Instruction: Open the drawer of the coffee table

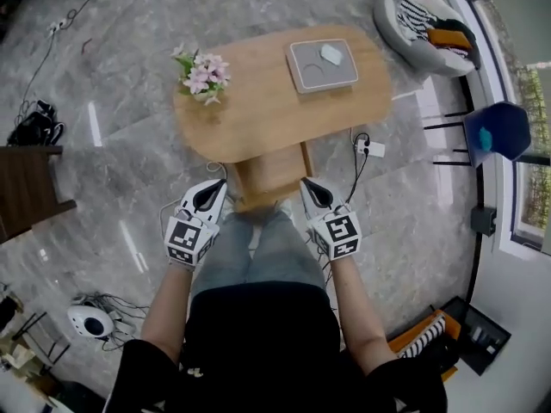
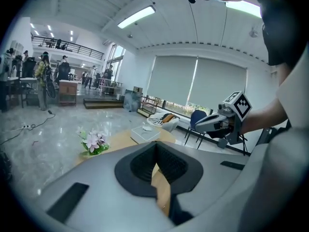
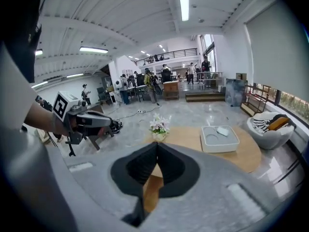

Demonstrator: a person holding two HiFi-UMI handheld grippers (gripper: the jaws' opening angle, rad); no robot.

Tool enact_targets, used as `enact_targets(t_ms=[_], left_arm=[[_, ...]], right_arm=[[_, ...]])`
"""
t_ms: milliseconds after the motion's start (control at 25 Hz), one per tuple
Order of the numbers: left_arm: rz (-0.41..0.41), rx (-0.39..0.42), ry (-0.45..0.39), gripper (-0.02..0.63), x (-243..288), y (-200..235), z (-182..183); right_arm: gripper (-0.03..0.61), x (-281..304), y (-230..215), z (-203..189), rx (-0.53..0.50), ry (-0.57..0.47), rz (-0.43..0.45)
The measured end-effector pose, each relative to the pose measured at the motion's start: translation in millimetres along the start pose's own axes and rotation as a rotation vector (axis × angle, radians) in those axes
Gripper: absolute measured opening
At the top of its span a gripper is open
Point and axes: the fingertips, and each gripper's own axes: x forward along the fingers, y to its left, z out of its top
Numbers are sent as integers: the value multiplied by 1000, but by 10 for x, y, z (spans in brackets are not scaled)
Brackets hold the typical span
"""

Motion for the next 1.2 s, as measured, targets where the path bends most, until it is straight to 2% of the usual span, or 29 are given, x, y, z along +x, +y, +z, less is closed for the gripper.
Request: enact_targets(t_ms=[200,600,760,1200], left_arm=[[25,-10,-47,14,-182,-93,589],[7,116,-123,14,-517,-521,1605],[14,176,-135,14,-552,-638,1840],[47,227,-169,14,-587,-847,2241]], right_arm=[[-2,-302,86,522,2,-73,6],[-2,-880,224,1437,-27,-193,45],[-2,-1073,185,1658,-38,-227,50],[-2,-1377,191,1981,-55,-298,71]])
